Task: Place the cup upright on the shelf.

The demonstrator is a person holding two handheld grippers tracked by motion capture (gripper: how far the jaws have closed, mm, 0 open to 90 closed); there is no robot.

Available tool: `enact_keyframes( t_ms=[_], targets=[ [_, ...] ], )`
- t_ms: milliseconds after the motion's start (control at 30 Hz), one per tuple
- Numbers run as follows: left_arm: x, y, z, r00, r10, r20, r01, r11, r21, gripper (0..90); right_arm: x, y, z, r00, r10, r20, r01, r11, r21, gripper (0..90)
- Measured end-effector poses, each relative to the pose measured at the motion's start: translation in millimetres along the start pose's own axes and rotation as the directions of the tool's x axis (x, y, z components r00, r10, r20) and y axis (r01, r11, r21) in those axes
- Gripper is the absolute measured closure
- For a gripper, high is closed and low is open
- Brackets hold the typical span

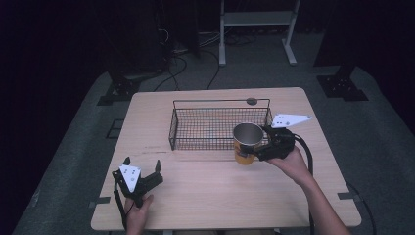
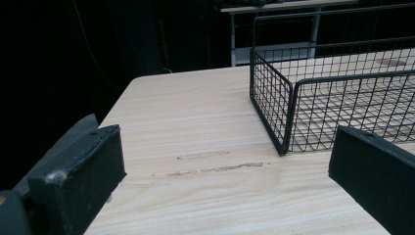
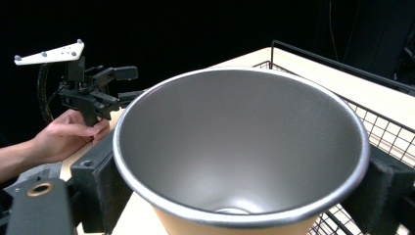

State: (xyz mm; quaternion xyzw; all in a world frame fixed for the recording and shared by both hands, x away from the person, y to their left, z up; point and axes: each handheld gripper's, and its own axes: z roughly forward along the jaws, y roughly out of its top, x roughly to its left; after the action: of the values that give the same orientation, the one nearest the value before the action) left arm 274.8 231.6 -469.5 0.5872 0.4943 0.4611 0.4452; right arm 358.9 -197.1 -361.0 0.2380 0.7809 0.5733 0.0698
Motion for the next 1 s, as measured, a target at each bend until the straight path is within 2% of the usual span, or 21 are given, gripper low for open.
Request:
enact_keyframes(
  t_ms=[433,1000],
  targets=[
    [0.1,0.1,0.3,1.0000,-0.002,0.001,0.002,1.0000,-0.003,0.0,-9.4,18.0,5.3,0.9999,0.002,-0.015,-0.002,1.0000,0.003,12.0],
    [0.2,0.0,0.4,1.0000,-0.002,0.002,0.002,1.0000,-0.003,0.0,-19.6,32.6,16.9,0.9995,0.007,-0.029,-0.006,0.9998,0.019,11.9]
  ],
)
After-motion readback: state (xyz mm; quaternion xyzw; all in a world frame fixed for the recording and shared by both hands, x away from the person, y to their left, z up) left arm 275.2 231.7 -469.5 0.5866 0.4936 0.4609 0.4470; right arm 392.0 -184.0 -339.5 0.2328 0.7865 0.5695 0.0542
